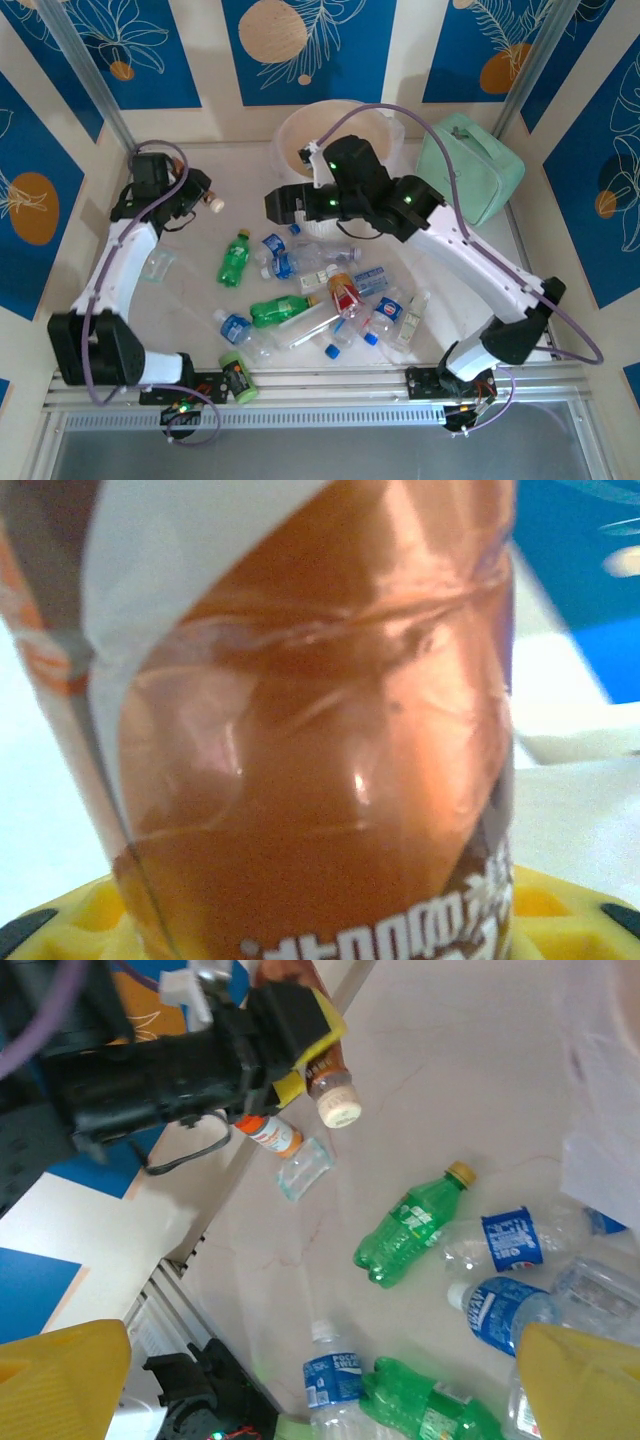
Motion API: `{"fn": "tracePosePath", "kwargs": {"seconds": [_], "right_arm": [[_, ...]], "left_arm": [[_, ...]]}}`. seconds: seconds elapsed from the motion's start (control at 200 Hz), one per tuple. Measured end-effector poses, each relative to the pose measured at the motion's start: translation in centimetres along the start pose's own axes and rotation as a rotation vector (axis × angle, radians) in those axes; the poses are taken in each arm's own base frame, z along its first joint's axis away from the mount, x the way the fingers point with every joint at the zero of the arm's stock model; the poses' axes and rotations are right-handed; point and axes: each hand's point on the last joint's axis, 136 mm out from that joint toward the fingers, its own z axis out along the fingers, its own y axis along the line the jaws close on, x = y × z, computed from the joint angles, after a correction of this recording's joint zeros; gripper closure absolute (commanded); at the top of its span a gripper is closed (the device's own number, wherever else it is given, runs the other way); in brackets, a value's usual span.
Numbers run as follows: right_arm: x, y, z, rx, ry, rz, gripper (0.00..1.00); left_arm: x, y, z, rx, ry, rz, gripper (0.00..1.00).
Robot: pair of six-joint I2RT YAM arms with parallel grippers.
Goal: Put the plastic bottles in the bin
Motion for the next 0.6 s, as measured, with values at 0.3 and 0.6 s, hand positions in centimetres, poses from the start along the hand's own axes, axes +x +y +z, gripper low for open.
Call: {"fn": "tracePosePath", "kwargs": {"seconds": [0.3, 0.6], "right_arm": [[-3.1, 1.4, 1.2, -0.054, 0.010, 0.020, 0.06], [-4.1, -1.2, 0.7, -0.028, 0.009, 0.108, 0.15]], "left_arm": [[4.2, -11.7, -3.6, 0.429, 0.104, -0.017, 0.49], [5.8, -18.7, -6.0, 0.709, 0.196, -0.013, 0.49]]}}
